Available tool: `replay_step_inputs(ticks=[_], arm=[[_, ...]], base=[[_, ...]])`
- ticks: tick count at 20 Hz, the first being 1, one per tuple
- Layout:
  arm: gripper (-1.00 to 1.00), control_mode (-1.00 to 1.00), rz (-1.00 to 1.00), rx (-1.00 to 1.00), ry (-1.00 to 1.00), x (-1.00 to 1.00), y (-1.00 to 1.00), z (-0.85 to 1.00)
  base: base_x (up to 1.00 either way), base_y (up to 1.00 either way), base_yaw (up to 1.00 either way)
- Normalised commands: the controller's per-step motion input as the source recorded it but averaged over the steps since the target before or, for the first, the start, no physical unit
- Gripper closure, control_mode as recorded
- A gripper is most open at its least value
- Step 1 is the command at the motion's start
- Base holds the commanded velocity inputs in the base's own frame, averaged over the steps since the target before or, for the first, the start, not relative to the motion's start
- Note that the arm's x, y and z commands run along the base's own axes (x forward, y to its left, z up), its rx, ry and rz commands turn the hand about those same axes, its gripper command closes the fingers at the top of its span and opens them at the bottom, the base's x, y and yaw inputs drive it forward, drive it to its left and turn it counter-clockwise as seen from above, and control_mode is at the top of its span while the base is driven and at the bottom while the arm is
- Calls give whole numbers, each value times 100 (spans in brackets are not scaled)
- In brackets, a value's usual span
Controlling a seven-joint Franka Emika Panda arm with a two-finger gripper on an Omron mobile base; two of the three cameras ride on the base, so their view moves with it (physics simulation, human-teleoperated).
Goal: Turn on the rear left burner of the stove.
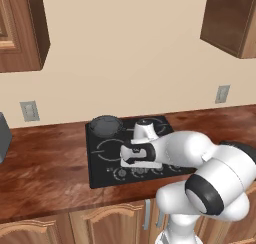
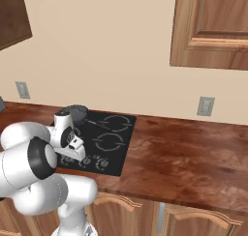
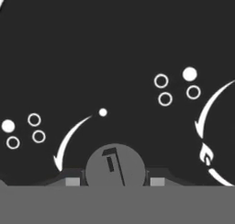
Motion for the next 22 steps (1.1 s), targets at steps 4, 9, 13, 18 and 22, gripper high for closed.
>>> replay_step_inputs(ticks=[4,9,13,18,22], arm=[[100,-100,1,0,0,0,0,-14],[100,-100,18,0,6,0,0,-19],[100,-100,48,0,0,0,-12,-34],[100,-100,56,0,-18,0,-25,-43],[100,-100,57,4,-27,0,-24,-37]], base=[[0,0,0],[0,0,0],[0,0,0],[0,0,0],[0,0,0]])
